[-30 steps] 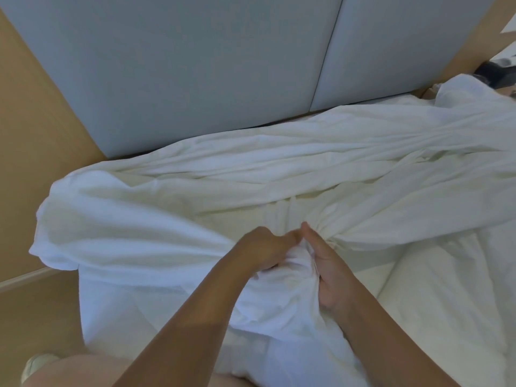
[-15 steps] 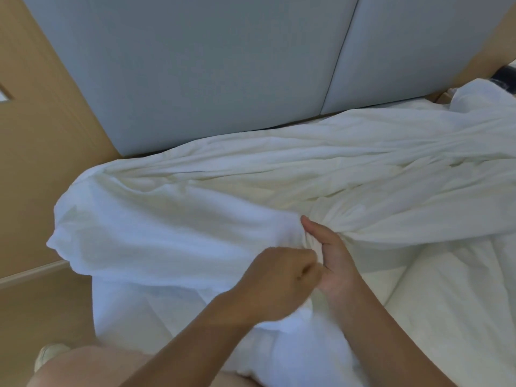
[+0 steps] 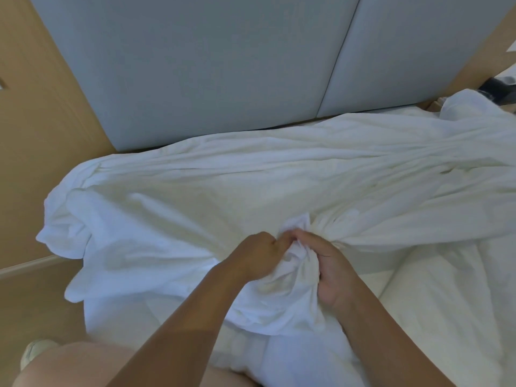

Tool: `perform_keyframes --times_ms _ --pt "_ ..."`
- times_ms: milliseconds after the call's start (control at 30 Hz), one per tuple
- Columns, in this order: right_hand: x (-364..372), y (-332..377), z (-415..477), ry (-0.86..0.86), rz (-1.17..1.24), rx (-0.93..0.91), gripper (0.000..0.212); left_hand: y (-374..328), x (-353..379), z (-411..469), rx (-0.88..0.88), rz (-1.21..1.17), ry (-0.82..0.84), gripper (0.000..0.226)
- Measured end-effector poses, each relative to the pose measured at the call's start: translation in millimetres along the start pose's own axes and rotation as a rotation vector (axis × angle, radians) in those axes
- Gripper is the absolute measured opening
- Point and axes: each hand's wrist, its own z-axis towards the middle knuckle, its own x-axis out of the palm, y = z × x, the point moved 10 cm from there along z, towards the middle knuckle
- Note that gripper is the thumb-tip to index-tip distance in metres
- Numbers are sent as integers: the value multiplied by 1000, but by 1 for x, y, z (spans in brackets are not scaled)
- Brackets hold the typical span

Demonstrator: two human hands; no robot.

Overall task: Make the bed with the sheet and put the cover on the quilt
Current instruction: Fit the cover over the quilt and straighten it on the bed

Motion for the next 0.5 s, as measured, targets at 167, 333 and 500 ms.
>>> perform_keyframes --times_ms 167,333,500 --pt "-2 -1 11 -45 17 -14 43 12 -23 -1 25 -346 -244 45" --pt "17 1 6 63 77 14 48 -17 -45 -32 299 -202 -454 28" --pt "0 -18 -2 -3 -11 227 47 -39 0 -52 426 45 -326 38"
